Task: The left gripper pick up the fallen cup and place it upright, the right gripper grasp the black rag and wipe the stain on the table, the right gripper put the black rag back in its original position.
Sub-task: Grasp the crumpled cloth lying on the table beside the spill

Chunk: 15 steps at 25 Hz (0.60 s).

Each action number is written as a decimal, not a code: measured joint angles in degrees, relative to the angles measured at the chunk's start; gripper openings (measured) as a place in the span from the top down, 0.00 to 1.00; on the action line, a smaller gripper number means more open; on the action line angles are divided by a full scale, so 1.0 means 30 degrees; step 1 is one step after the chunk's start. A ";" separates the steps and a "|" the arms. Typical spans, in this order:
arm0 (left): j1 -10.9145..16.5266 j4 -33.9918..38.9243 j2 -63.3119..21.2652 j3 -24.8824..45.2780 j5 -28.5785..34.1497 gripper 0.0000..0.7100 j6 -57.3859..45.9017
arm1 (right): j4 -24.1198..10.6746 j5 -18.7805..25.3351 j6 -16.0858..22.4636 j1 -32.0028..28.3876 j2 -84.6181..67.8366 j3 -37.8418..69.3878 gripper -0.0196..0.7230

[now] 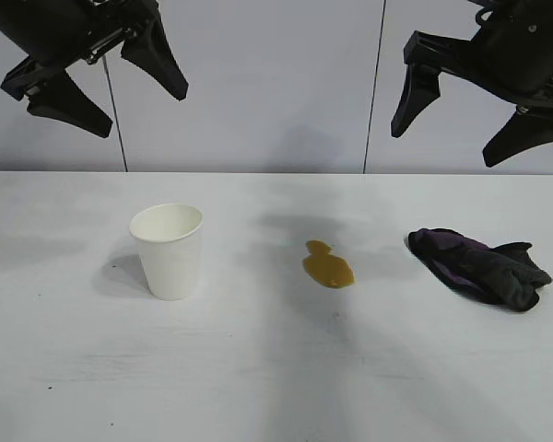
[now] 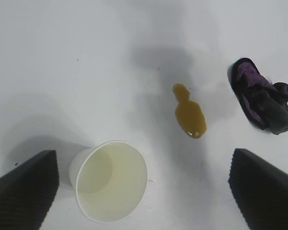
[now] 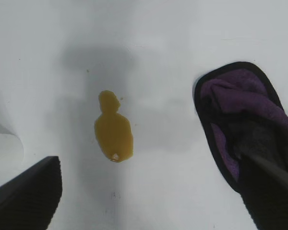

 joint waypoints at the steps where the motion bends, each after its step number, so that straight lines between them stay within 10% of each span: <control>1: 0.0000 -0.0009 0.0000 0.0000 0.0000 0.02 0.0000 | 0.0000 -0.0080 0.0000 0.0000 0.0000 0.0000 0.04; 15: 0.0000 -0.0055 0.0000 0.0000 -0.0054 0.02 -0.0016 | -0.1076 0.0939 0.0061 0.0000 0.0129 0.0000 0.04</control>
